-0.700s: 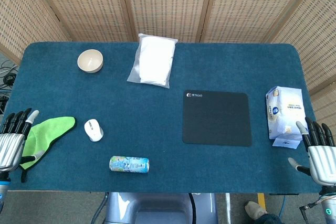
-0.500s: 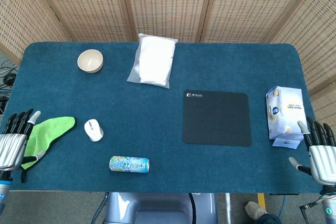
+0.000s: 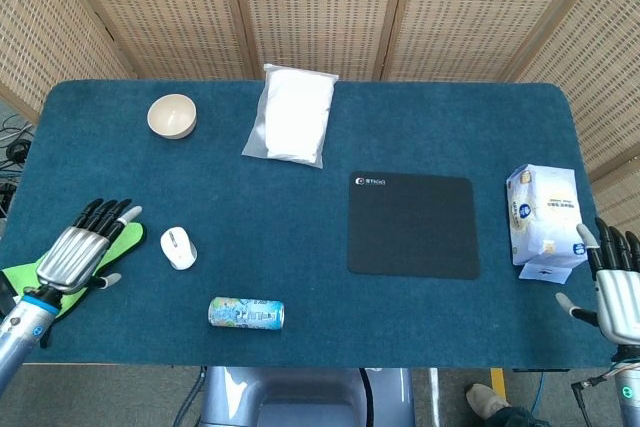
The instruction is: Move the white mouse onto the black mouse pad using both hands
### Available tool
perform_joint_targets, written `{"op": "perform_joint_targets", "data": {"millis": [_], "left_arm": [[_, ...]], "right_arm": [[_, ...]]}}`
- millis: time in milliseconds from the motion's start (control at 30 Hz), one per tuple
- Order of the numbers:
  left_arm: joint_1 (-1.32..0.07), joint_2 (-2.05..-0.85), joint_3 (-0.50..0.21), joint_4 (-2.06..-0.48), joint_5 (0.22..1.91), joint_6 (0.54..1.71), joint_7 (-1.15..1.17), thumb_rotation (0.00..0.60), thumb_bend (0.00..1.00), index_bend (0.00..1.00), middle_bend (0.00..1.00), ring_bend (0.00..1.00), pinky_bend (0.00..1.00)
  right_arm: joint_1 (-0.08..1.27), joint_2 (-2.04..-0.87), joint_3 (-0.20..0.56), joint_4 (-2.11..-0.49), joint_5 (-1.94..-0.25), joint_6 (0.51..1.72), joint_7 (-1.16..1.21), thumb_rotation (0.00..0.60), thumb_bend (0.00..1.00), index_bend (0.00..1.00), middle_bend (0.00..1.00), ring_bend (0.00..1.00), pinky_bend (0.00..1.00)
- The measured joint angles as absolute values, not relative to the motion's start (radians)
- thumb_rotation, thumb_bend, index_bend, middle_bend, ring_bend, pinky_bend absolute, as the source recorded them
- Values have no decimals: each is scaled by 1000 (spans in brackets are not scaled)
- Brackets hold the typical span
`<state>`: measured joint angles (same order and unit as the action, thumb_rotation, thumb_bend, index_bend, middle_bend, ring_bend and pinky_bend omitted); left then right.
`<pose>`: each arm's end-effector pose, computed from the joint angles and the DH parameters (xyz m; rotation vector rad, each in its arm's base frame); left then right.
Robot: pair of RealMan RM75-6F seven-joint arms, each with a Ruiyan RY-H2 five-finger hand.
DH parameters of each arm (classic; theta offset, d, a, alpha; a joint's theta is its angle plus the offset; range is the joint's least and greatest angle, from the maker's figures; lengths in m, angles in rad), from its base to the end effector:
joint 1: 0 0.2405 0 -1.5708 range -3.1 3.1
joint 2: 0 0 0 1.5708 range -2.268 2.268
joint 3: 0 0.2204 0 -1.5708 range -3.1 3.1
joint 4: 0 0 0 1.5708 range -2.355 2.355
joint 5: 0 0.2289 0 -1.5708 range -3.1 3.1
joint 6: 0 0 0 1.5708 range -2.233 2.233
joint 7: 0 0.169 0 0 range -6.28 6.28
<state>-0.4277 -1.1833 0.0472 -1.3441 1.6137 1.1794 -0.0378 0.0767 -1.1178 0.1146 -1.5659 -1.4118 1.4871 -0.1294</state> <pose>-0.2779 0.2831 0.0736 -1.8961 -0.7304 -0.7440 -0.3048 -0.2170 0.1493 1.3137 -0.7687 0.7685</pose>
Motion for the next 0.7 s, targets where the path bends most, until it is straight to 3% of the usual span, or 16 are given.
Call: {"op": "perform_joint_targets", "data": {"millis": [267,700], "left_arm": [[-582,-1332,105,-1006,1793,1088,-263,600,167,139,18,26,122],[-711,-1512,184,-729,1867,1016,-438,600,215,207,77,63,157]], "right_arm": [[85,-1123,136,-1547,-1351,1455,-132,600,2,0,0,0,0],[100,-1132,163,-1492,-1259,1388,-102,600,2,0,0,0,0]]}}
